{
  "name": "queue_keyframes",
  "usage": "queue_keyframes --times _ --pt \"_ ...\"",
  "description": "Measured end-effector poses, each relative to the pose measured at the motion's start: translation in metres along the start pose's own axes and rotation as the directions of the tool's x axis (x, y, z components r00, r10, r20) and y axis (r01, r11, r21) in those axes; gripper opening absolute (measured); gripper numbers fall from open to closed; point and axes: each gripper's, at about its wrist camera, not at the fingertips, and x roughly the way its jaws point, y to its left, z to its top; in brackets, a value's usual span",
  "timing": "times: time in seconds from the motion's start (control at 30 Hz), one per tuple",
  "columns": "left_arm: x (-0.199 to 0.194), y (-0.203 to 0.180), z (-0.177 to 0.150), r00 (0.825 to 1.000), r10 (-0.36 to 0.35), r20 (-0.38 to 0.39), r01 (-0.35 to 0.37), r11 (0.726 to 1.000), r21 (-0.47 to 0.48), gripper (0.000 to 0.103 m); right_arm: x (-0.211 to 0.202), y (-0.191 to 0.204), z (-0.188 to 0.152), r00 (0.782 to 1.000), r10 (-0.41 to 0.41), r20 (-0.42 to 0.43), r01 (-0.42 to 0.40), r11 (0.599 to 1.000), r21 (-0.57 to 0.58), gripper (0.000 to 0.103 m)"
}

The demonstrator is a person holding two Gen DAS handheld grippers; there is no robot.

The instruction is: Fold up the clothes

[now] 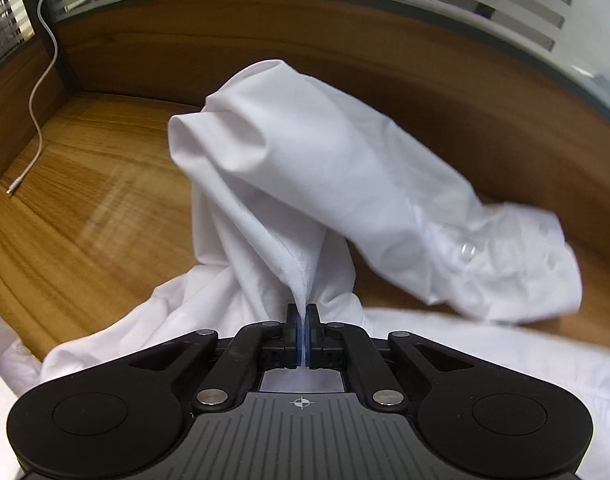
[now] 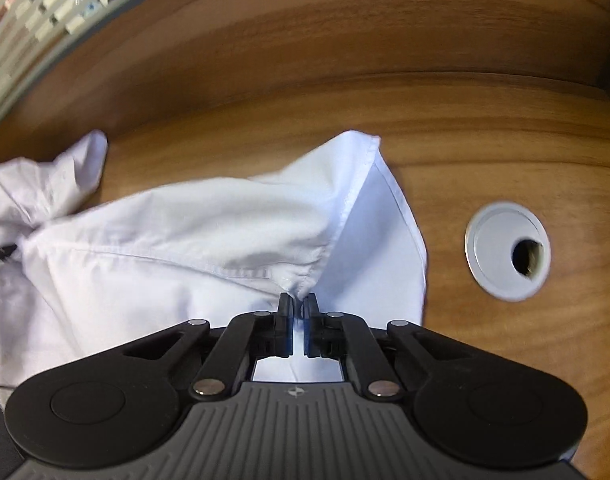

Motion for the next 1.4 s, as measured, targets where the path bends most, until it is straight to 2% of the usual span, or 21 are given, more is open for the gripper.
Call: queue_keyframes --times 0.2,0.47,0.67,0.9,1.03,1.13,1.17,1.23,1.33,1.4 --pt "-0.009 0.017 -0.038 1.000 0.026 -0.008 -0.025 0.998 0.052 0.004 -0.014 0.020 -0.040 0.998 -0.056 -0.013 0.056 0.997 -0.047 0.005" --pt "-0.034 0.050 -0.090 0.999 -0.015 -0.033 0.017 0.998 0.062 0.004 -0.044 0.025 -0.113 0.998 -0.050 -0.033 0.050 0.999 -0.009 0.006" --pt "-0.042 0.067 -0.097 0.997 -0.052 -0.053 0.055 0.997 0.050 0.005 -0.059 0.025 -0.148 0.997 -0.061 -0.042 0.061 0.998 0.003 0.006" --pt "-0.059 0.042 -0.085 0.997 -0.065 -0.038 0.066 0.997 0.029 0.005 -0.066 0.028 -0.134 0.998 -0.064 -0.016 0.064 0.998 -0.002 0.007" --pt "-0.051 0.036 -0.078 0.997 -0.065 -0.040 0.066 0.998 0.014 0.005 -0.072 0.020 -0.117 1.000 -0.014 0.019 0.014 1.000 0.008 0.011" --pt "-0.049 0.039 -0.077 0.996 -0.073 -0.051 0.073 0.997 0.002 0.005 -0.069 0.014 -0.109 0.999 0.038 0.011 -0.038 0.999 0.015 0.029" --pt "-0.048 0.040 -0.076 0.996 -0.076 -0.055 0.076 0.997 -0.004 0.005 -0.068 0.011 -0.107 0.998 0.061 0.003 -0.061 0.998 0.021 0.030" --pt "-0.045 0.039 -0.073 0.995 -0.082 -0.063 0.081 0.997 -0.017 0.008 -0.064 0.007 -0.104 0.996 0.094 -0.007 -0.094 0.995 0.034 0.031" --pt "-0.041 0.040 -0.069 0.992 -0.103 -0.073 0.098 0.993 -0.065 0.018 -0.056 0.005 -0.103 0.993 0.116 -0.031 -0.115 0.993 0.040 0.031" --pt "-0.038 0.039 -0.067 0.991 -0.106 -0.079 0.100 0.992 -0.080 0.018 -0.052 0.005 -0.102 0.992 0.122 -0.042 -0.121 0.992 0.037 0.031"
